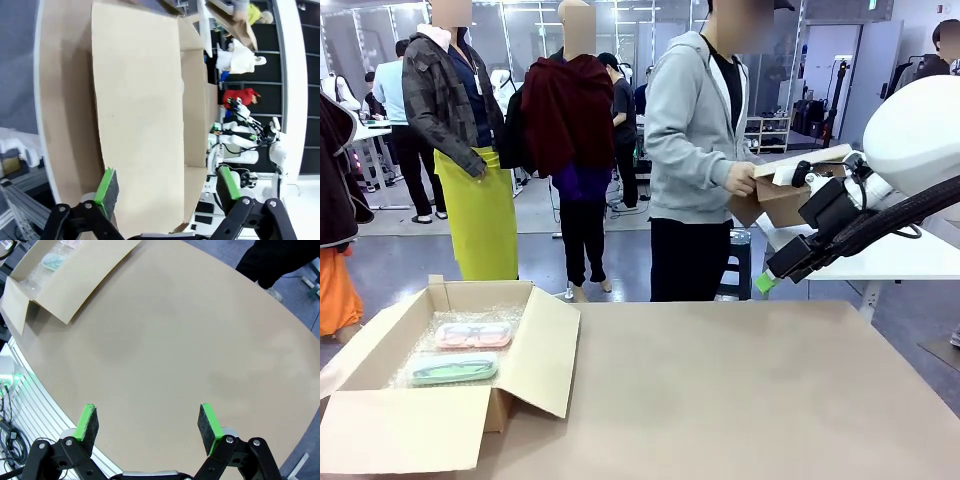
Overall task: Pack the glasses set securely to prepare it for shipping.
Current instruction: Position the Package Box on the left side of the table.
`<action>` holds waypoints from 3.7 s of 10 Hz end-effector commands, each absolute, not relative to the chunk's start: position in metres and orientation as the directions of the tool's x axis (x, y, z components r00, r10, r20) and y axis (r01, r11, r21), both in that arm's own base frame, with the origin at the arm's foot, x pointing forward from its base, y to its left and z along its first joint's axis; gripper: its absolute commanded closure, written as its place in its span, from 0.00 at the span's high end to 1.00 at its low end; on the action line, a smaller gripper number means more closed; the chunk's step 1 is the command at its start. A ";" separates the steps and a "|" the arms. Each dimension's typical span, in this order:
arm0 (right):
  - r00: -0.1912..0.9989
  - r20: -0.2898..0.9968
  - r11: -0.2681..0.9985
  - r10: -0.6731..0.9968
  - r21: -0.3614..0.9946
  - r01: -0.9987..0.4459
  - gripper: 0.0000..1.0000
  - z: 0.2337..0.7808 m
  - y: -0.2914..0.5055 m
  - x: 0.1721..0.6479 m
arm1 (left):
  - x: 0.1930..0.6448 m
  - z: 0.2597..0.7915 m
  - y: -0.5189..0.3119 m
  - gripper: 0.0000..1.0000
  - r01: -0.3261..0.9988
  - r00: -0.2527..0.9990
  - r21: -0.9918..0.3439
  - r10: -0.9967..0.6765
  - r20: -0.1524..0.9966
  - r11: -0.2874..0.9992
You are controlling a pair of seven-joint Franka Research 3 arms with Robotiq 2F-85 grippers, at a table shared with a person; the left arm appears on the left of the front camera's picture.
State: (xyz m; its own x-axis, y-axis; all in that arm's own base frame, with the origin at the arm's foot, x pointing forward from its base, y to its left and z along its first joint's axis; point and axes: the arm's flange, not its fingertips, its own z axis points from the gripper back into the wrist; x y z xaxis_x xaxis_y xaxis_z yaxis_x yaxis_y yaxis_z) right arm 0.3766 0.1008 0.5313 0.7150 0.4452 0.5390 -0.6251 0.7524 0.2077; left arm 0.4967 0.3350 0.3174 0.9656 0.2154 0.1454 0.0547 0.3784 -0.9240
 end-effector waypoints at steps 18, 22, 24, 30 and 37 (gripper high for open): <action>0.706 0.545 0.753 0.452 0.192 -0.630 1.00 0.530 0.101 0.378 | 0.376 0.572 0.034 1.00 0.822 0.449 0.045 -0.693 0.564 0.568; 0.706 0.545 0.753 0.452 0.192 -0.630 1.00 0.530 0.101 0.378 | 0.376 0.572 0.034 1.00 0.822 0.449 0.045 -0.693 0.564 0.568; 0.706 0.545 0.753 0.452 0.192 -0.630 1.00 0.530 0.101 0.378 | 0.376 0.572 0.034 1.00 0.822 0.449 0.045 -0.693 0.564 0.568; 0.706 0.545 0.753 0.452 0.192 -0.630 1.00 0.530 0.101 0.378 | 0.376 0.572 0.034 1.00 0.822 0.449 0.045 -0.693 0.564 0.568; 0.706 0.545 0.753 0.452 0.192 -0.630 1.00 0.530 0.101 0.378 | 0.376 0.572 0.034 1.00 0.822 0.449 0.045 -0.693 0.564 0.568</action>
